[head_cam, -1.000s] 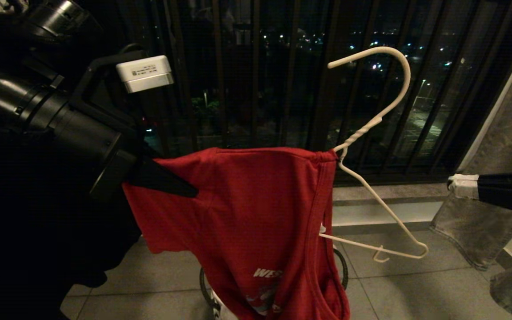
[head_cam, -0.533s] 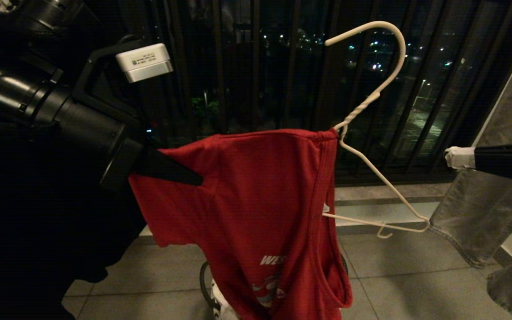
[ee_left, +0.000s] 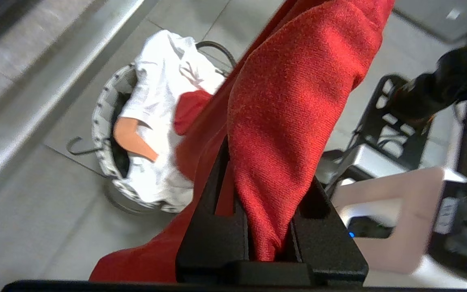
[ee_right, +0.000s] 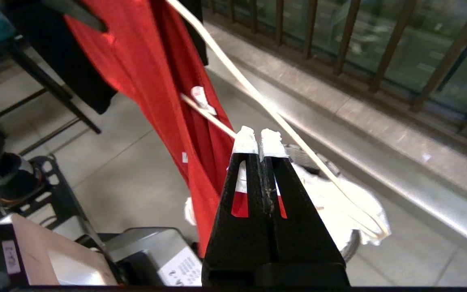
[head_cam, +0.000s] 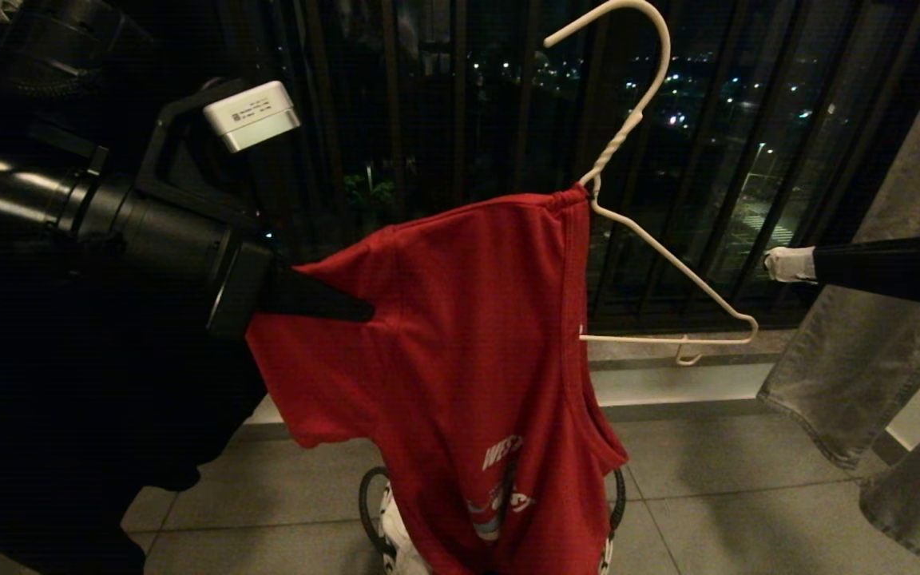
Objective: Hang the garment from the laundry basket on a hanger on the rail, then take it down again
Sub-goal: Hang the clothes on the clothes rack
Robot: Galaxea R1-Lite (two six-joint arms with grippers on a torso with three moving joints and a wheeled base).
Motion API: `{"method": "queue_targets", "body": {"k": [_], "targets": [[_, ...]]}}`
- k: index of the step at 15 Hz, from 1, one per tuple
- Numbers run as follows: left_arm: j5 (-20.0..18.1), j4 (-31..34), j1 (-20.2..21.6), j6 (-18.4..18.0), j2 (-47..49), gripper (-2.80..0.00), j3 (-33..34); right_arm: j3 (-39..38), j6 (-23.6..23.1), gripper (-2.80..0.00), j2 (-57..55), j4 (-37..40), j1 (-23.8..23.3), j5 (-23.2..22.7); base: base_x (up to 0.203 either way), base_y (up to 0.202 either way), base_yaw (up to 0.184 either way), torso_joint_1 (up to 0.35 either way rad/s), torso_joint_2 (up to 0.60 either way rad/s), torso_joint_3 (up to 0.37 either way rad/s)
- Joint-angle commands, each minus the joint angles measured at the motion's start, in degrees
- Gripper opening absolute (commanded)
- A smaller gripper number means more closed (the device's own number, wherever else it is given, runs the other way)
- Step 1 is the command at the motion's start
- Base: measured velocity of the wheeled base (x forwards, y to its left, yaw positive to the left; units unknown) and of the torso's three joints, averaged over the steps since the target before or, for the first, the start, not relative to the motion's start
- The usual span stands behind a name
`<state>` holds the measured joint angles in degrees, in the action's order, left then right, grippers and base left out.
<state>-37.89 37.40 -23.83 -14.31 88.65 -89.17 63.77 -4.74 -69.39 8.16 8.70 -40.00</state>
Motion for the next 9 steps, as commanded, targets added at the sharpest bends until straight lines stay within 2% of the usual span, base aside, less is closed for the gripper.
{"method": "queue_targets", "body": {"k": [1,3,6,9], "targets": [[-0.2,-1.2,0.0,1.0,-1.8,-2.80,2.9,0.9,0.4,-2.80,-2.9,0.1,0.6,-0.1,0.000,0.000,0.000,0.000,0.00,0.000],[0.3,-4.9,0.1,1.4,-2.5,-2.80,5.9,1.3,0.5,-2.80,-3.6,0.3,0.8,0.0,0.000,0.000,0.000,0.000,0.00,0.000],[1.0,-5.2,0.4,1.7,-1.6,-2.80,5.5,1.4,0.5,-2.80,-4.6,0.7,2.1,0.0,0.000,0.000,0.000,0.000,0.00,0.000],[1.0,-5.2,0.3,1.6,1.3,-2.80,5.1,1.4,0.5,-2.80,-4.4,0.5,2.0,1.9,0.000,0.000,0.000,0.000,0.00,0.000]]}}
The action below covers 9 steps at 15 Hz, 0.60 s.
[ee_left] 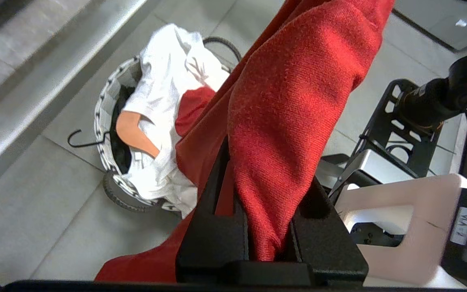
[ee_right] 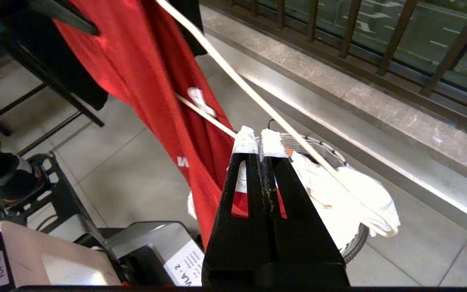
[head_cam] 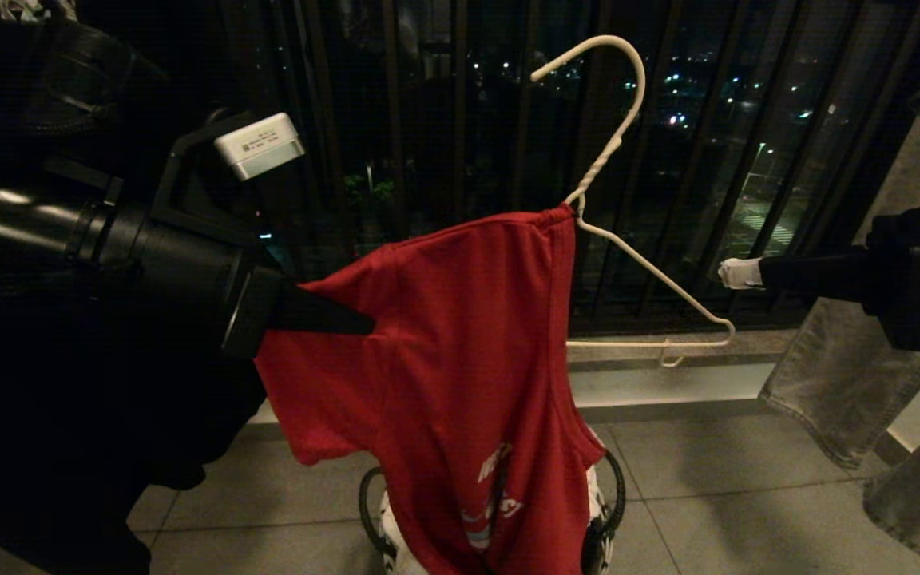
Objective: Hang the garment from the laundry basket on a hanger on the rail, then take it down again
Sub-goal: Hang the clothes on the clothes rack
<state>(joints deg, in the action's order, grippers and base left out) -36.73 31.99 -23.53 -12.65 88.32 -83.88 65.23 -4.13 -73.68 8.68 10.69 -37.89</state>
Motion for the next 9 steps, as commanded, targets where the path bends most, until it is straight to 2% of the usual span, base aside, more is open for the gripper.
{"method": "queue_targets", "body": {"k": [1,9], "targets": [[-0.3,0.2,-0.2,0.0,2.3,-2.80,-0.3,-0.1,-0.1,-2.80,0.1,-0.1,0.0,-0.3,0.000,0.000,0.000,0.000,0.00,0.000],[-0.2,0.2,-0.9,0.3,2.5,-2.80,-1.1,-0.6,-0.1,-2.80,1.4,0.5,0.9,-0.9,0.000,0.000,0.000,0.000,0.00,0.000]]}}
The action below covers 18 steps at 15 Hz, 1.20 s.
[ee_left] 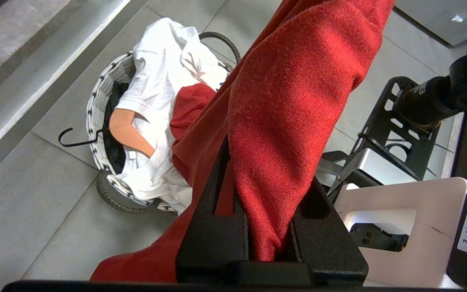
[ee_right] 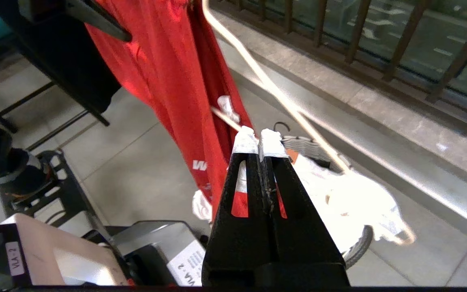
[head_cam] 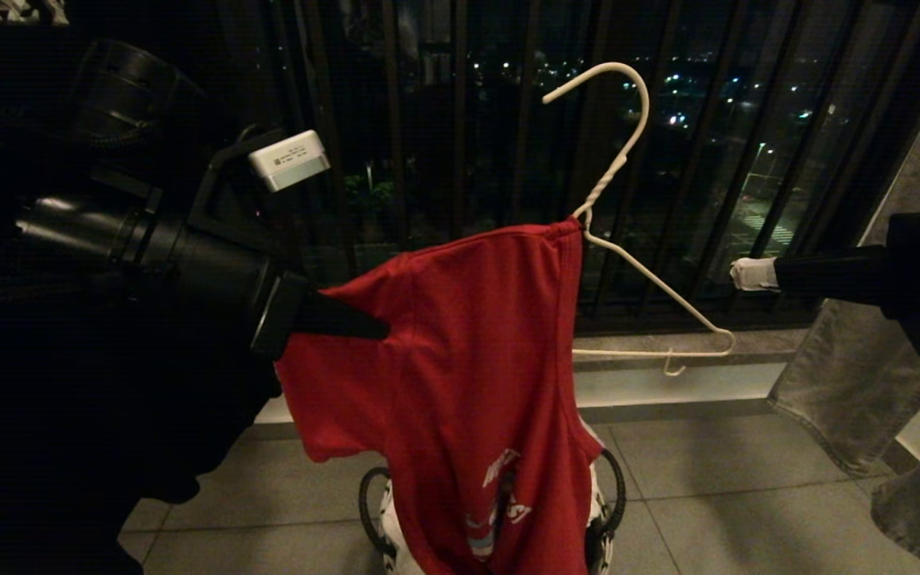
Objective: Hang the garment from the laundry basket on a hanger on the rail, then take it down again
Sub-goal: Hang the clothes on the clothes rack
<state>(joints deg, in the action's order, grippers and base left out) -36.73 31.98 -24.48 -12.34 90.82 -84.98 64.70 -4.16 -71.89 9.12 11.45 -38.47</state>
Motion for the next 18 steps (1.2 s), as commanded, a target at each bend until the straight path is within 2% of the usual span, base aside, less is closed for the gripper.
{"method": "queue_targets", "body": {"k": [1,9,11,13,18], "targets": [[-0.2,0.2,0.1,-0.1,0.0,-2.80,0.0,-0.2,-0.1,-2.80,-0.4,0.1,1.0,-0.3,0.000,0.000,0.000,0.000,0.00,0.000],[-0.2,0.0,2.0,0.0,-2.0,-2.80,-0.2,-0.8,1.0,-2.80,-3.1,1.8,6.8,-0.2,0.000,0.000,0.000,0.000,0.00,0.000],[-0.2,-2.1,2.4,0.4,-2.1,-2.80,0.2,-1.4,1.1,-2.80,-4.1,1.9,7.9,0.1,0.000,0.000,0.000,0.000,0.00,0.000],[-0.2,-3.2,2.4,2.0,-2.2,-2.80,0.4,-2.5,0.3,-2.80,-4.2,1.9,8.5,0.2,0.000,0.000,0.000,0.000,0.00,0.000],[-0.2,-3.4,2.5,2.0,-2.5,-2.80,0.3,-4.1,-1.9,-2.80,-7.1,1.7,10.3,0.4,0.000,0.000,0.000,0.000,0.00,0.000]]}}
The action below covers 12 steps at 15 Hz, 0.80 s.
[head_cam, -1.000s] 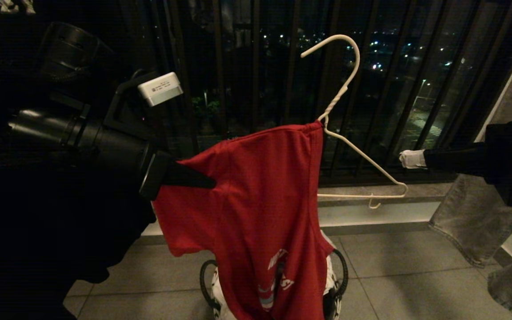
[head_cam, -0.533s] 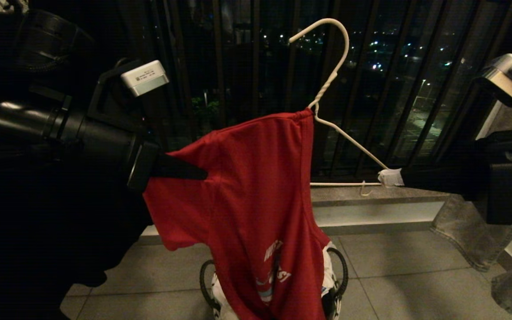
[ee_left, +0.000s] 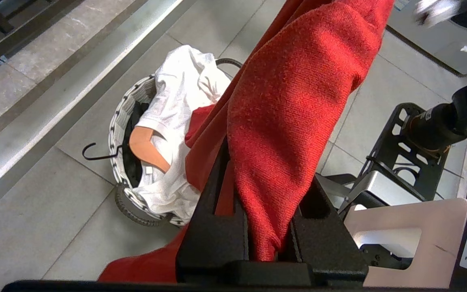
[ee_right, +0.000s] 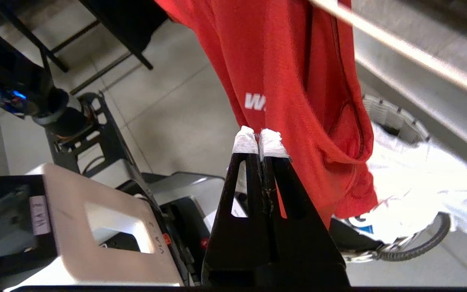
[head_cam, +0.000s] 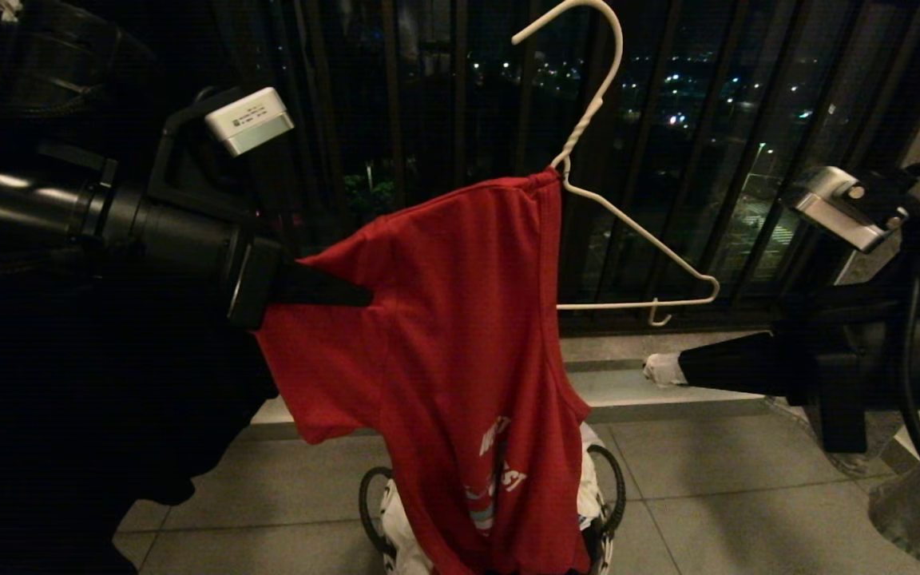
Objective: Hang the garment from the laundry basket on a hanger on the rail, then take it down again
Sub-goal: Hang the clothes on the clothes rack
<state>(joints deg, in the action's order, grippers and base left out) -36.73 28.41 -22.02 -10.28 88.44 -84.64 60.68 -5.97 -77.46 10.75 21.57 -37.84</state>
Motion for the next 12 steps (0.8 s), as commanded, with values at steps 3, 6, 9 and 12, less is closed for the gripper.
{"method": "queue_targets", "body": {"k": [3,6,9,12], "targets": [[-0.2,0.1,0.2,-0.1,0.2,-2.80,-0.1,0.2,0.1,-2.80,-7.7,-1.6,0.1,0.1,0.000,0.000,0.000,0.000,0.00,0.000],[-0.2,0.1,0.2,0.0,-0.6,-2.80,0.1,0.4,0.6,-2.80,-10.8,-4.5,-0.2,2.4,0.000,0.000,0.000,0.000,0.00,0.000],[-0.1,0.1,0.3,0.1,-1.3,-2.80,0.1,1.5,0.6,-2.80,-12.8,-4.2,-0.3,4.0,0.000,0.000,0.000,0.000,0.00,0.000],[-0.1,0.3,0.3,0.3,-1.9,-2.80,0.3,2.5,0.6,-2.80,-14.3,-4.0,-1.2,6.1,0.000,0.000,0.000,0.000,0.00,0.000]]}}
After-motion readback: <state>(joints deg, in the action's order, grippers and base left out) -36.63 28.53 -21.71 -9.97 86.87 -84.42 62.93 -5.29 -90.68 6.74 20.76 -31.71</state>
